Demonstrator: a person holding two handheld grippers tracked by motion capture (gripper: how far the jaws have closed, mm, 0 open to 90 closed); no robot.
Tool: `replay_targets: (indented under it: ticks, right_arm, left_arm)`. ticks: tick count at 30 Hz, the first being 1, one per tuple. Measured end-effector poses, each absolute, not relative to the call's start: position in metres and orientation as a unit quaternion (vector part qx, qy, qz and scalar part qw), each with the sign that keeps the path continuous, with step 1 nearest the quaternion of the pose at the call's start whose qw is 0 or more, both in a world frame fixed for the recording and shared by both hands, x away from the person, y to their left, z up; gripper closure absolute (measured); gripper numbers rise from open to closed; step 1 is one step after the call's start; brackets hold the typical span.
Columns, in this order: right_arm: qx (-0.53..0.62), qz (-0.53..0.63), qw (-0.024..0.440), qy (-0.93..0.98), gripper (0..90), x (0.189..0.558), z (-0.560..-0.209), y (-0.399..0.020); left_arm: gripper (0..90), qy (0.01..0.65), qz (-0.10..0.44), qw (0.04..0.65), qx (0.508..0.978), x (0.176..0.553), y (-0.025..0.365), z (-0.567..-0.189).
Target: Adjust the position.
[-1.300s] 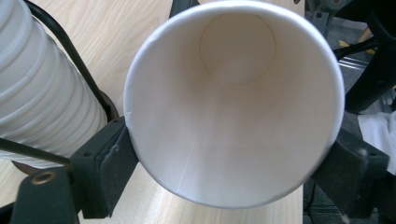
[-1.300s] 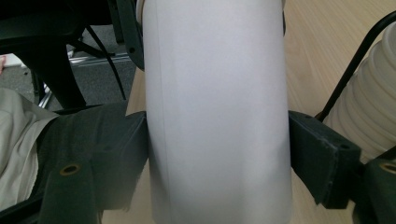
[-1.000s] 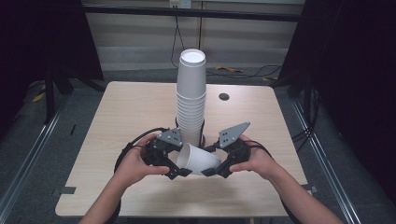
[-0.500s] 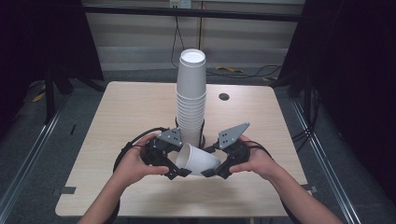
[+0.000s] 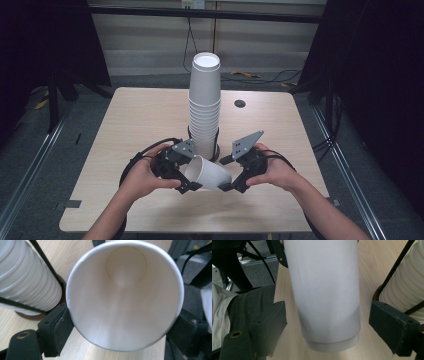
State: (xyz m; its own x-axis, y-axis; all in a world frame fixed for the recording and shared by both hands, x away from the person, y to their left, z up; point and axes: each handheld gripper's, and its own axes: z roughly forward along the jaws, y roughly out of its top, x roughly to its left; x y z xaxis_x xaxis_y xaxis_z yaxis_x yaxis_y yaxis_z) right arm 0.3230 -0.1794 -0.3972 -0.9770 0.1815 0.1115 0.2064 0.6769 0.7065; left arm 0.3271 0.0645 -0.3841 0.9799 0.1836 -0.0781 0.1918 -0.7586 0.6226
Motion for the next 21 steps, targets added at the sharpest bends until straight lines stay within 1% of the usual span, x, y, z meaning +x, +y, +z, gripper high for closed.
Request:
replay_targets:
  ticks: [8,21]
  right_arm:
    - [-0.1,-0.359,0.005,-0.928,14.3,0.322,-0.393,-0.174]
    - [-0.089,-0.357,0.018,-0.93,14.3,0.322,-0.391,-0.166]
  left_arm:
    - [14.5,0.094,-0.007,0.321,0.942,0.326,0.059,-0.382]
    - [14.3,0.085,-0.007,0.304,0.949,0.325,0.05,-0.384]
